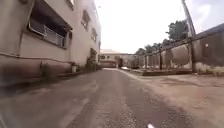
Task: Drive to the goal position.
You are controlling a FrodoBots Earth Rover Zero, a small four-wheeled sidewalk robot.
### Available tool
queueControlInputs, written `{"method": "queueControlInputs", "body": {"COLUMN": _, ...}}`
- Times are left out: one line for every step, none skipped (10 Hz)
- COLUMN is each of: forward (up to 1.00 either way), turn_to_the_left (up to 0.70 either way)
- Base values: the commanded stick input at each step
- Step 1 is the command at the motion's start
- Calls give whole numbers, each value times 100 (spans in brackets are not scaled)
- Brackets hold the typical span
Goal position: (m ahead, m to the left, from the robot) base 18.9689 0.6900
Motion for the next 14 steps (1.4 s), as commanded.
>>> {"method": "queueControlInputs", "body": {"forward": 70, "turn_to_the_left": 0}}
{"method": "queueControlInputs", "body": {"forward": 70, "turn_to_the_left": 0}}
{"method": "queueControlInputs", "body": {"forward": 70, "turn_to_the_left": 0}}
{"method": "queueControlInputs", "body": {"forward": 70, "turn_to_the_left": 0}}
{"method": "queueControlInputs", "body": {"forward": 70, "turn_to_the_left": 0}}
{"method": "queueControlInputs", "body": {"forward": 70, "turn_to_the_left": 0}}
{"method": "queueControlInputs", "body": {"forward": 70, "turn_to_the_left": 0}}
{"method": "queueControlInputs", "body": {"forward": 70, "turn_to_the_left": 0}}
{"method": "queueControlInputs", "body": {"forward": 70, "turn_to_the_left": 0}}
{"method": "queueControlInputs", "body": {"forward": 70, "turn_to_the_left": 0}}
{"method": "queueControlInputs", "body": {"forward": 70, "turn_to_the_left": 0}}
{"method": "queueControlInputs", "body": {"forward": 70, "turn_to_the_left": 0}}
{"method": "queueControlInputs", "body": {"forward": 70, "turn_to_the_left": 0}}
{"method": "queueControlInputs", "body": {"forward": 70, "turn_to_the_left": 0}}
